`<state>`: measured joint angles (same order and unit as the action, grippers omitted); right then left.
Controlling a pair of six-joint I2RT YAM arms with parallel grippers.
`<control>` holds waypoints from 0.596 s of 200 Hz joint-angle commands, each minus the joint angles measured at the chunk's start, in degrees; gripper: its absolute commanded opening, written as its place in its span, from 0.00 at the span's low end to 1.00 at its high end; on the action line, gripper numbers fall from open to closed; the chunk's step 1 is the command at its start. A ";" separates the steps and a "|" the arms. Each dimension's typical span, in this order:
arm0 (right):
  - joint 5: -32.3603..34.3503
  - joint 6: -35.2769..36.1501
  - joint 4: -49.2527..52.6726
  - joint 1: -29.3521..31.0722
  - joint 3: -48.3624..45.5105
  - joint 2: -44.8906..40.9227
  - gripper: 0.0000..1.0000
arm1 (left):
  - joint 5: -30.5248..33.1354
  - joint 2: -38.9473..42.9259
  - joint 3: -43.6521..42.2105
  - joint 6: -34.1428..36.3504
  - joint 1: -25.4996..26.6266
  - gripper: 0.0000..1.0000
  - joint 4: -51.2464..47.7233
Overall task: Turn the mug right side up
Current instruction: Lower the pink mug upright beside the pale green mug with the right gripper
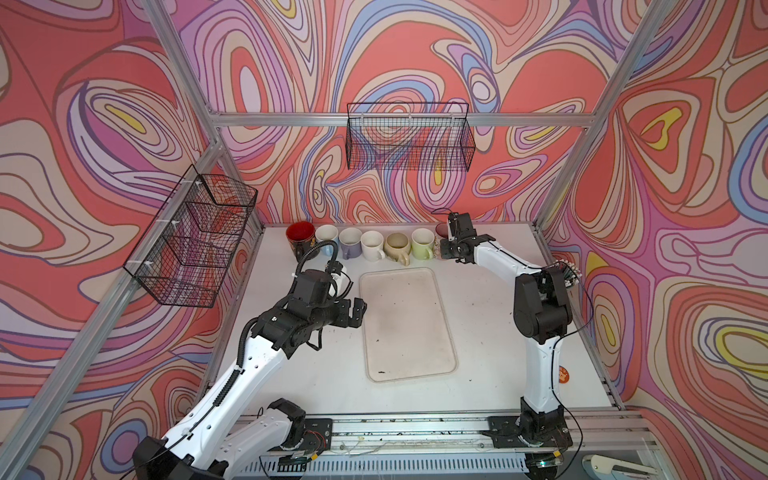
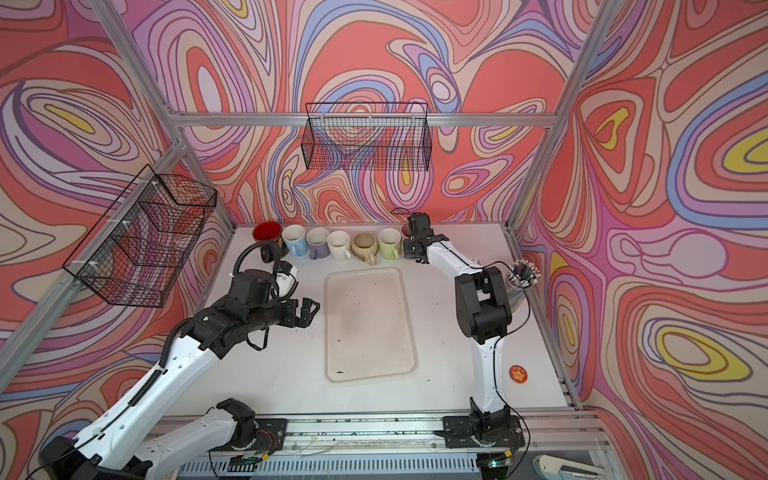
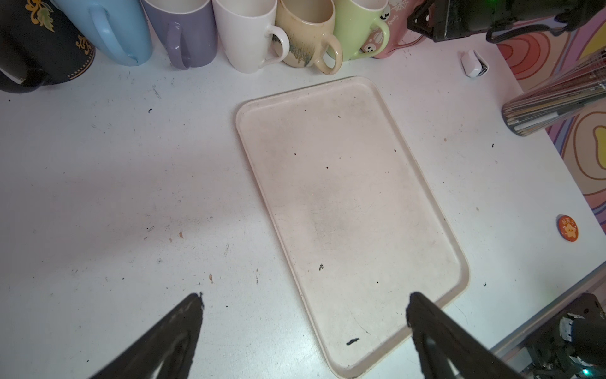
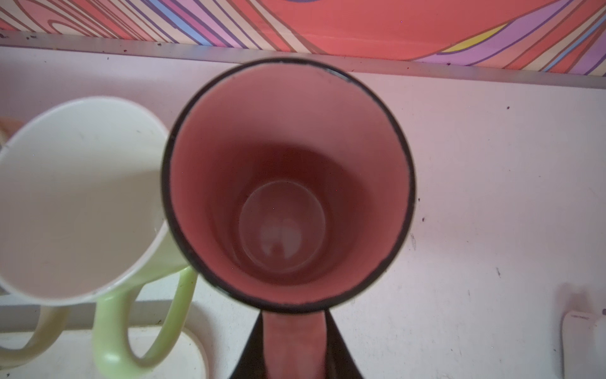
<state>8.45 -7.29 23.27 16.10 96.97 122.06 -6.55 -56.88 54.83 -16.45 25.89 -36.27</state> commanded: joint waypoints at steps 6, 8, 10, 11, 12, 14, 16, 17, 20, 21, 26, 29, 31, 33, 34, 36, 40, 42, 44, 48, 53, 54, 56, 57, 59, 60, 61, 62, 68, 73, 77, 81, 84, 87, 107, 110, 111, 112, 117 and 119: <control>-2.14 0.00 -1.12 0.07 -1.76 -0.48 0.15 | 0.30 -0.15 -0.37 0.89 0.13 1.00 -1.34; -2.15 0.02 -1.12 0.07 -1.80 -0.46 0.16 | 0.24 -0.16 -0.34 0.89 0.19 1.00 -1.34; -2.13 0.02 -1.12 0.07 -1.92 -0.47 0.17 | 0.22 -0.16 -0.36 0.89 0.16 1.00 -1.35; -2.12 0.01 -1.12 0.07 -1.94 -0.53 0.17 | 0.22 -0.16 -0.39 0.89 0.15 1.00 -1.35; -2.12 0.00 -1.12 0.07 -1.95 -0.52 0.17 | 0.26 -0.16 -0.41 0.89 0.18 1.00 -1.39; -2.19 0.00 -1.10 0.07 -1.96 -0.55 0.18 | 0.27 -0.16 -0.35 0.89 0.14 1.00 -1.40; -2.14 -0.01 -1.07 0.07 -1.96 -0.63 0.18 | 0.23 -0.16 -0.38 0.89 0.20 1.00 -1.36; -2.13 -0.01 -1.05 0.07 -2.00 -0.66 0.18 | 0.22 -0.16 -0.36 0.89 0.16 1.00 -1.35; -2.20 -0.07 -1.03 0.07 -2.12 -0.70 0.19 | 0.28 -0.16 -0.34 0.89 0.17 1.00 -1.35; -2.20 -0.08 -1.08 0.07 -2.13 -0.74 0.20 | 0.25 -0.16 -0.34 0.89 0.15 1.00 -1.30; -2.14 -0.09 -1.08 0.10 -2.19 -0.85 0.21 | 0.32 -0.16 -0.31 0.89 0.13 1.00 -1.31; -2.17 -0.18 -1.04 0.08 -2.29 -0.98 0.22 | 0.31 -0.16 -0.31 0.89 0.20 1.00 -1.35; -2.15 -0.20 -1.08 0.08 -2.31 -0.95 0.22 | 0.39 -0.16 -0.33 0.96 0.19 1.00 -1.41; -2.17 -0.19 -1.11 0.07 -2.31 -1.01 0.23 | 0.42 -0.16 -0.33 0.93 0.19 1.00 -1.38; -2.15 -0.18 -1.07 0.07 -2.40 -1.02 0.23 | 0.40 -0.16 -0.34 0.95 0.16 1.00 -1.37; -2.13 -0.20 -1.04 0.05 -2.44 -1.14 0.24 | 0.40 -0.16 -0.34 0.97 0.18 1.00 -1.35; -2.15 -0.27 -1.03 0.07 -2.52 -1.20 0.25 | 0.48 -0.15 -0.34 0.98 0.15 1.00 -1.34; -2.17 -0.31 -1.03 0.07 -2.63 -1.25 0.26 | 0.48 -0.11 -0.34 0.98 0.15 1.00 -1.34; -2.20 -0.35 -1.03 0.07 -2.65 -1.31 0.27 | 0.48 -0.15 -0.34 0.98 0.16 1.00 -1.43; -2.19 -0.43 -1.07 0.07 -2.72 -1.50 0.28 | 0.50 -0.16 -0.34 0.98 0.18 1.00 -1.43; -2.32 -0.60 -1.03 0.07 -2.91 -1.56 0.30 | 0.54 -0.09 -0.32 0.98 0.22 1.00 -1.43; -2.31 -0.61 -1.03 0.07 -2.92 -1.56 0.31 | 0.56 -0.08 -0.33 0.98 0.26 1.00 -1.43; -2.32 -0.66 -1.03 0.05 -2.99 -1.63 0.31 | 0.52 -0.07 -0.31 0.98 0.16 1.00 -1.43; -2.35 -0.69 -1.03 0.06 -3.00 -1.68 0.32 | 0.50 -0.07 -0.32 0.98 0.14 1.00 -1.43; -2.38 -0.77 -1.03 0.05 -3.01 -1.70 0.33 | 0.51 -0.07 -0.29 0.98 0.17 1.00 -1.43; -2.42 -0.78 -1.07 0.06 -3.01 -1.76 0.33 | 0.54 -0.07 -0.31 0.98 0.19 1.00 -1.43; -2.40 -0.79 -1.05 0.07 -3.06 -1.79 0.33 | 0.60 -0.07 -0.32 0.98 0.20 1.00 -1.43; -2.39 -0.84 -1.04 0.07 -3.12 -1.85 0.34 | 0.58 -0.07 -0.33 1.02 0.17 1.00 -1.43; -2.42 -0.96 -1.13 0.05 -3.31 -2.04 0.35 | 0.67 -0.07 -0.34 1.07 0.16 1.00 -1.48; -2.39 -1.02 -1.20 0.07 -3.43 -2.29 0.36 | 0.81 -0.06 -0.32 1.07 0.20 1.00 -1.51; -2.41 -1.06 -1.27 0.03 -3.63 -2.44 0.37 | 0.96 -0.06 -0.34 1.07 0.14 1.00 -1.47; -2.30 -1.15 -1.29 0.07 -3.71 -2.64 0.39 | 1.09 -0.01 -0.34 1.07 0.15 1.00 -1.45; -2.31 -1.26 -1.29 0.06 -3.80 -2.86 0.40 | 1.20 0.01 -0.39 1.14 0.15 1.00 -1.50; -2.37 -1.16 -1.29 0.05 -3.87 -2.94 0.41 | 1.33 0.02 -0.39 1.15 0.13 1.00 -1.61; -1.94 -1.21 -1.46 0.01 -4.72 -4.66 0.48 | 2.50 0.02 -0.34 1.33 0.19 1.00 -1.83; -1.91 -1.20 -1.47 0.04 -4.83 -4.88 0.49 | 2.68 0.02 -0.29 1.37 0.18 1.00 -1.87; -1.88 -1.17 -1.51 0.06 -4.89 -4.98 0.49 | 2.72 0.02 -0.31 1.40 0.15 1.00 -1.87; -1.87 -1.16 -1.54 0.07 -4.92 -5.16 0.49 | 2.79 0.02 -0.32 1.41 0.23 1.00 -1.92; -1.80 -1.17 -1.63 0.07 -5.30 -5.68 0.50 | 3.25 0.02 -0.21 1.42 0.16 1.00 -1.95; -1.75 -1.15 -1.71 0.07 -5.43 -6.00 0.50 | 3.42 0.08 -0.19 1.42 0.22 1.00 -1.96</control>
<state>6.46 -8.16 22.41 16.14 92.97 120.92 -5.48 -56.88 54.83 -16.23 25.89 -36.42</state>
